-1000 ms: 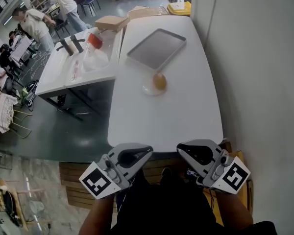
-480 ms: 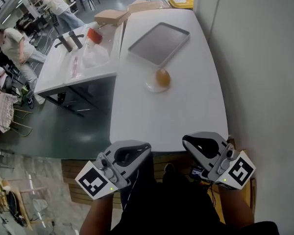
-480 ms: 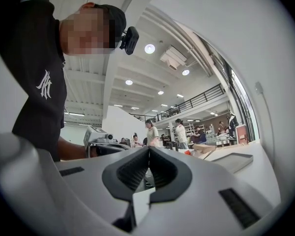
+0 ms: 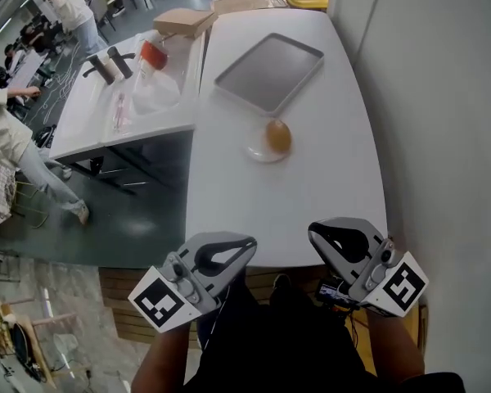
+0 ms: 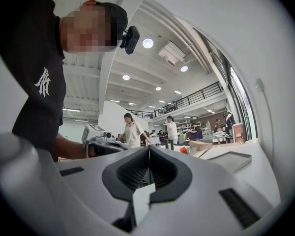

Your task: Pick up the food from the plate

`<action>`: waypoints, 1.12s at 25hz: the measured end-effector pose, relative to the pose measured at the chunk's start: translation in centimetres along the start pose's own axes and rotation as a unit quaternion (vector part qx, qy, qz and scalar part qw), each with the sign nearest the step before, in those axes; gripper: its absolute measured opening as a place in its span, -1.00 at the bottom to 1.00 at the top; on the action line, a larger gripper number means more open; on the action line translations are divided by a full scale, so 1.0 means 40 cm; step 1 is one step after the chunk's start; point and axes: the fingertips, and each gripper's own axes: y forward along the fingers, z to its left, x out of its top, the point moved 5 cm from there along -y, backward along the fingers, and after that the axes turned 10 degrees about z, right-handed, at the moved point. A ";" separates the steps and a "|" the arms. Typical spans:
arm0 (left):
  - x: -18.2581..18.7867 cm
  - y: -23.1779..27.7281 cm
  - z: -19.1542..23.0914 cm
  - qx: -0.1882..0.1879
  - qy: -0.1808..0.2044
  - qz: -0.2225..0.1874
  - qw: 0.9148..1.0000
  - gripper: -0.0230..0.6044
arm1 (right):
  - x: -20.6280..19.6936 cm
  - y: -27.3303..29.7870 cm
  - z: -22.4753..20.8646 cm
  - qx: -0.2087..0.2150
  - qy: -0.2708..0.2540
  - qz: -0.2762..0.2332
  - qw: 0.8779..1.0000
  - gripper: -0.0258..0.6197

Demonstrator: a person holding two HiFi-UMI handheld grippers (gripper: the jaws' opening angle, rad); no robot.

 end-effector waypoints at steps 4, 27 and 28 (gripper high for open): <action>-0.007 0.014 0.057 -0.008 -0.007 0.003 1.000 -0.90 | 0.005 0.045 -0.045 -0.008 -0.001 0.010 1.000 -0.91; -0.095 0.121 0.397 -0.045 -0.038 0.002 0.998 -0.90 | -0.062 0.316 -0.331 -0.054 0.015 0.055 0.997 -0.47; -0.103 0.125 0.410 -0.047 -0.043 0.000 0.998 -0.90 | -0.071 0.330 -0.343 -0.058 0.017 0.061 0.996 -0.43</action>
